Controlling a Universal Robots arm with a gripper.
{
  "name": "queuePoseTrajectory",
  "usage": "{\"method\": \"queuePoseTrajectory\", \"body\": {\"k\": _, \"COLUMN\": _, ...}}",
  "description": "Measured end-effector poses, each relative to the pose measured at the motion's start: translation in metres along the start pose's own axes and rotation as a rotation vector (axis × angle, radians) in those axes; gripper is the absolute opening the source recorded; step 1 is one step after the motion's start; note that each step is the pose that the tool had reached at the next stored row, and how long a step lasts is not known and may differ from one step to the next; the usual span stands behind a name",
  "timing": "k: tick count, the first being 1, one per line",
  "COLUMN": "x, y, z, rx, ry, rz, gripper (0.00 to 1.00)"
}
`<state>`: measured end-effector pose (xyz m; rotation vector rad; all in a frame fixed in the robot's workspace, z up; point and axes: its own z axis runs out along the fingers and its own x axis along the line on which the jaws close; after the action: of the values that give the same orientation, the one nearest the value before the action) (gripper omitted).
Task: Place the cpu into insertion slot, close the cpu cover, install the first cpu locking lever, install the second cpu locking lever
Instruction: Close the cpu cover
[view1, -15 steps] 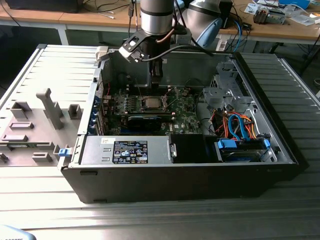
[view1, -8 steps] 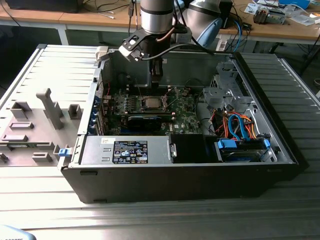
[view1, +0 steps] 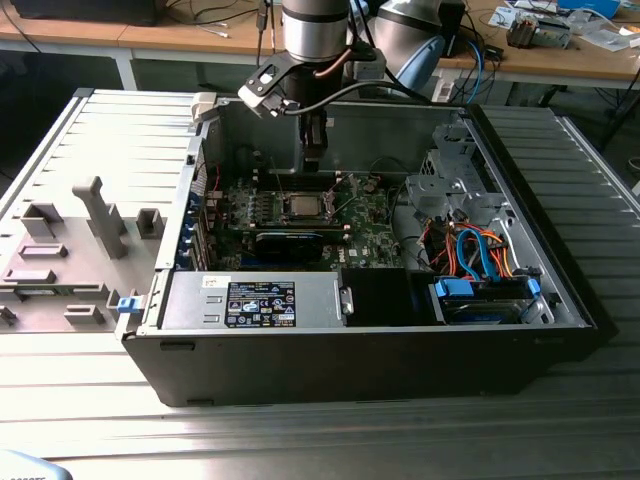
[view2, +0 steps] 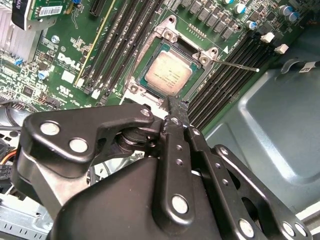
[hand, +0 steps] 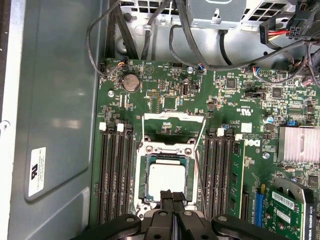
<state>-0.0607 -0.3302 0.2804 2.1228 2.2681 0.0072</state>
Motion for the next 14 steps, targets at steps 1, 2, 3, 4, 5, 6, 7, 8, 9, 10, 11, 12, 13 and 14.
{"method": "queuePoseTrajectory", "body": {"k": 1, "x": 0.0000, "y": 0.0000, "z": 0.0000, "rx": 0.0000, "ry": 0.0000, "rz": 0.000, "gripper": 0.11}}
{"method": "queuePoseTrajectory", "body": {"k": 2, "x": 0.0000, "y": 0.0001, "z": 0.0000, "rx": -0.0001, "ry": 0.0001, "rz": 0.000, "gripper": 0.11}}
{"method": "queuePoseTrajectory", "body": {"k": 3, "x": 0.0000, "y": 0.0005, "z": 0.0000, "rx": 0.0000, "ry": 0.0002, "rz": 0.000, "gripper": 0.11}}
{"method": "queuePoseTrajectory", "body": {"k": 4, "x": 0.0000, "y": 0.0007, "z": 0.0000, "rx": 0.0000, "ry": 0.0002, "rz": 0.000, "gripper": 0.11}}
{"method": "queuePoseTrajectory", "body": {"k": 5, "x": -0.0001, "y": 0.0010, "z": 0.0000, "rx": 0.0000, "ry": 0.0002, "rz": 0.000, "gripper": 0.11}}
{"method": "queuePoseTrajectory", "body": {"k": 6, "x": -0.0001, "y": 0.0010, "z": 0.0001, "rx": 0.0000, "ry": 0.0002, "rz": 0.000, "gripper": 0.11}}
{"method": "queuePoseTrajectory", "body": {"k": 7, "x": -0.0001, "y": 0.0011, "z": 0.0001, "rx": 0.0000, "ry": 0.0002, "rz": 0.000, "gripper": 0.11}}
{"method": "queuePoseTrajectory", "body": {"k": 8, "x": -0.0001, "y": 0.0012, "z": 0.0000, "rx": 0.0000, "ry": 0.0002, "rz": 0.000, "gripper": 0.11}}
{"method": "queuePoseTrajectory", "body": {"k": 9, "x": -0.0001, "y": 0.0016, "z": 0.0001, "rx": 0.0000, "ry": 0.0002, "rz": 0.000, "gripper": 0.11}}
{"method": "queuePoseTrajectory", "body": {"k": 10, "x": -0.0001, "y": 0.0021, "z": 0.0001, "rx": 0.0000, "ry": 0.0003, "rz": 0.000, "gripper": 0.11}}
{"method": "queuePoseTrajectory", "body": {"k": 11, "x": -0.0002, "y": 0.0025, "z": 0.0001, "rx": 0.0000, "ry": 0.0003, "rz": 0.000, "gripper": 0.11}}
{"method": "queuePoseTrajectory", "body": {"k": 12, "x": -0.0002, "y": 0.0028, "z": 0.0001, "rx": -0.0001, "ry": 0.0002, "rz": 0.000, "gripper": 0.11}}
{"method": "queuePoseTrajectory", "body": {"k": 13, "x": -0.0002, "y": 0.0030, "z": 0.0001, "rx": -0.0001, "ry": 0.0002, "rz": 0.000, "gripper": 0.11}}
{"method": "queuePoseTrajectory", "body": {"k": 14, "x": -0.0002, "y": 0.0038, "z": 0.0001, "rx": 0.0000, "ry": 0.0003, "rz": 0.000, "gripper": 0.11}}
